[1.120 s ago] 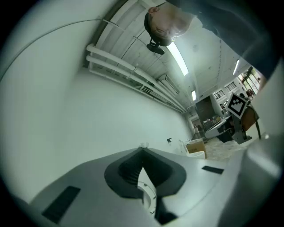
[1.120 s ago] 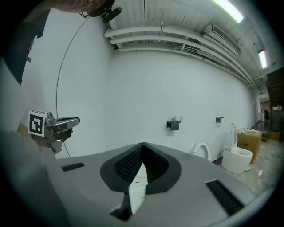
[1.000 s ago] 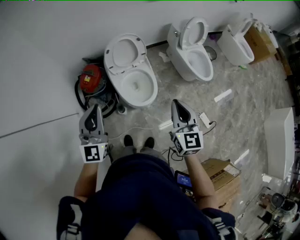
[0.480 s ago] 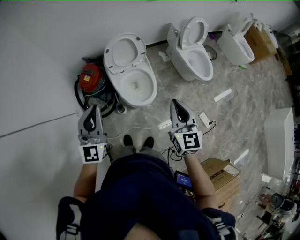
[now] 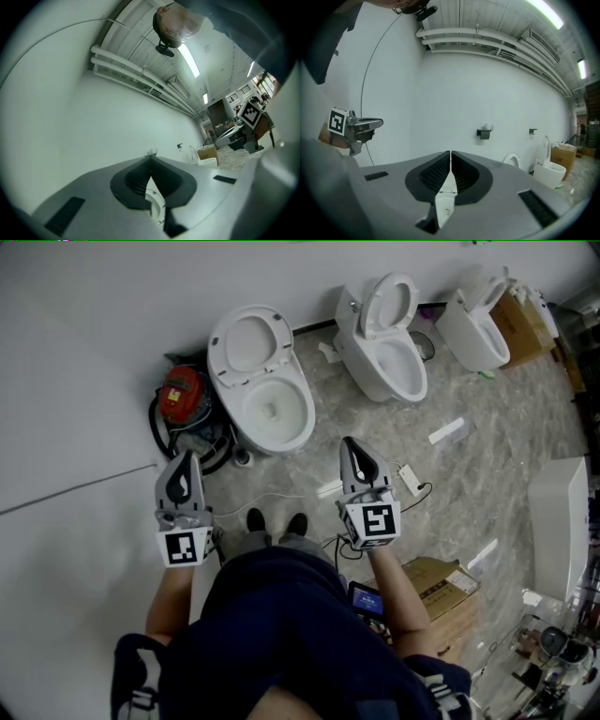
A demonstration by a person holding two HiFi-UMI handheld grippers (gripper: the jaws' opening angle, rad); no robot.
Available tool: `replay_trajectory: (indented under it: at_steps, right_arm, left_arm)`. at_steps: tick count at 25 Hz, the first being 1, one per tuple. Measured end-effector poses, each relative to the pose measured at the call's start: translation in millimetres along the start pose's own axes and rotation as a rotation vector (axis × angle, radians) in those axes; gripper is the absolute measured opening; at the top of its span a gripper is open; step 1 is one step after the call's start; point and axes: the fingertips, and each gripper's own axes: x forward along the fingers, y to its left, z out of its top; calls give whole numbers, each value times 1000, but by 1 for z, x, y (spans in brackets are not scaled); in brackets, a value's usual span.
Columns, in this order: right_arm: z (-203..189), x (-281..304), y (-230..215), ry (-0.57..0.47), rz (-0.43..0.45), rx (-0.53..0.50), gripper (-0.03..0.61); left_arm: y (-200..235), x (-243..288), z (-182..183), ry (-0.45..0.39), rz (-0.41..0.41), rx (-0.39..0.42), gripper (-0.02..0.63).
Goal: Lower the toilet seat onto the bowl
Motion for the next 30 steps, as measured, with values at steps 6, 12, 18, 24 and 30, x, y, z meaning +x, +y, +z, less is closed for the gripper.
replay_trajectory:
  at_steps: [6,12,18,24,30]
  right_arm:
    - [0,4,3,-2,26,4,104]
    - [-2,13,7,28,68,-10,228]
    - [-1,17,13,-2,135,-22,316]
    - [-3,22,8,-7,161,-52,331]
    - [-3,32,2,-15,201,-79,331]
  left_arm:
    - [2,-1,-2,4,2,0,25]
    - [4,0,-3,5,3,6,25]
    - [4,-1,-3,8,7,9,25]
    - [3,-4,-7,24,20,14,25]
    - [-1,-11,-8,46,49,21,25]
